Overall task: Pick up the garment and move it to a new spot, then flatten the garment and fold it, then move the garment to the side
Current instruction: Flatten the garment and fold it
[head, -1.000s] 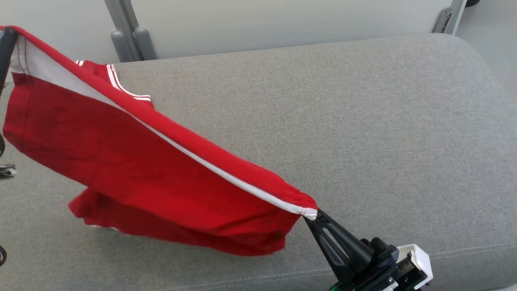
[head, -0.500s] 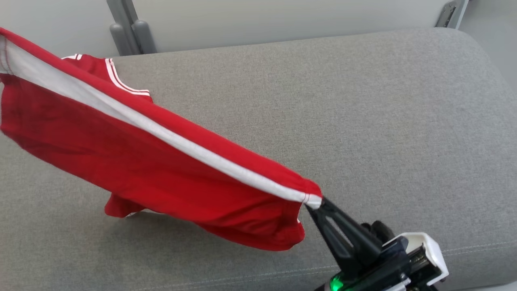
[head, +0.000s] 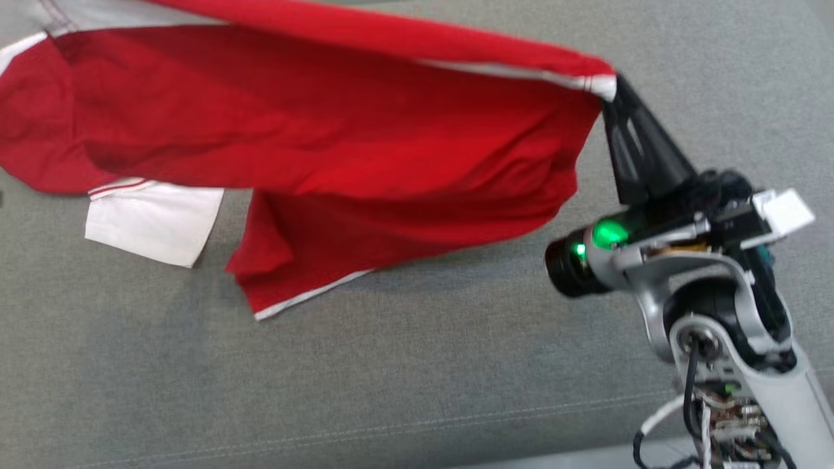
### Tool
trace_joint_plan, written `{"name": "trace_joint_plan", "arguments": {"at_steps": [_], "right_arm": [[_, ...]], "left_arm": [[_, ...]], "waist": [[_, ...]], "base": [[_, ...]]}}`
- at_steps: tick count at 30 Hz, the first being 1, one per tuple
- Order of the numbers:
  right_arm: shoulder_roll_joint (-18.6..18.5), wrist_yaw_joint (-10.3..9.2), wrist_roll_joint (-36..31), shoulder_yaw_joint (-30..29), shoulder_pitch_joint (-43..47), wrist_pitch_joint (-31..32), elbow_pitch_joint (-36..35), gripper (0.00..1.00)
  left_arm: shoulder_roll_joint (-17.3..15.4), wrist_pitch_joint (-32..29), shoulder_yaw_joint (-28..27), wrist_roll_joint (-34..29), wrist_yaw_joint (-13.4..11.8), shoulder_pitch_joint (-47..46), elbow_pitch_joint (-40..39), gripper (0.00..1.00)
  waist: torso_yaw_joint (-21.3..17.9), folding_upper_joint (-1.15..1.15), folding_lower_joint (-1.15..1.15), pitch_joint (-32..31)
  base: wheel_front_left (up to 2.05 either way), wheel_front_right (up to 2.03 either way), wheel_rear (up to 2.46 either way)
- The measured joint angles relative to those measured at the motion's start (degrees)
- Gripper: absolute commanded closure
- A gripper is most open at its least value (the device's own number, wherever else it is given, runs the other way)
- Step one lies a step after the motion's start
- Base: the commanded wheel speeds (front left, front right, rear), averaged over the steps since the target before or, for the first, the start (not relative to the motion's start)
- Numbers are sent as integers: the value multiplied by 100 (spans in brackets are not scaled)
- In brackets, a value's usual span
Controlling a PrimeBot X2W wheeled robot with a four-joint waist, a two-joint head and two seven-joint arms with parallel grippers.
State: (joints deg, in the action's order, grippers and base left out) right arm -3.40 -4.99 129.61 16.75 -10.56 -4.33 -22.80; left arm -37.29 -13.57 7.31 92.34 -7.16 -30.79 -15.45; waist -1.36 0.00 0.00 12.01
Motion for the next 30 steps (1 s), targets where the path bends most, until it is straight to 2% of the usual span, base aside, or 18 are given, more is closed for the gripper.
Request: {"name": "trace_joint_plan", "arguments": {"at_steps": [4,7,12,13,14,17,20,25,30], "right_arm": [[-8,-125,-290,1,-1184,-411,372,100],[-4,-146,-366,62,-2115,-581,909,100],[-15,-165,-342,-62,-3215,-979,1746,100],[-31,-160,-177,-122,-3560,-1013,1885,100],[-40,-151,-124,-112,-3712,-1011,1905,100],[-45,-83,78,43,-3974,-990,1908,100],[-37,-58,-15,378,-3749,-893,2125,100],[-76,45,-18,575,-2488,-613,2487,100],[-394,45,105,704,-1253,-405,2530,100]], "left_arm": [[409,8,369,19,0,-719,242,100],[756,265,586,-243,0,-1277,633,100],[1612,896,688,-587,-3,-2147,1165,100],[1878,1169,626,-744,-12,-2557,1271,100],[1985,1291,568,-767,-15,-2740,1300,100],[2012,1386,566,-843,-15,-3042,1257,100],[1797,1179,862,-887,-10,-2823,1259,98],[1642,929,1258,-870,65,-1517,1344,100],[1573,909,1348,-764,59,-371,1288,100]], "waist": [[4,0,0,302],[7,0,0,521],[-36,0,1,743],[-61,0,1,791],[-69,0,1,816],[-90,0,0,908],[-143,0,1,1036],[-232,0,1,1046],[-238,0,1,826]], "base": [[0,0,0],[0,0,0],[0,0,0],[0,0,0],[0,0,0],[0,0,0],[0,0,0],[0,0,0],[0,0,0]]}}
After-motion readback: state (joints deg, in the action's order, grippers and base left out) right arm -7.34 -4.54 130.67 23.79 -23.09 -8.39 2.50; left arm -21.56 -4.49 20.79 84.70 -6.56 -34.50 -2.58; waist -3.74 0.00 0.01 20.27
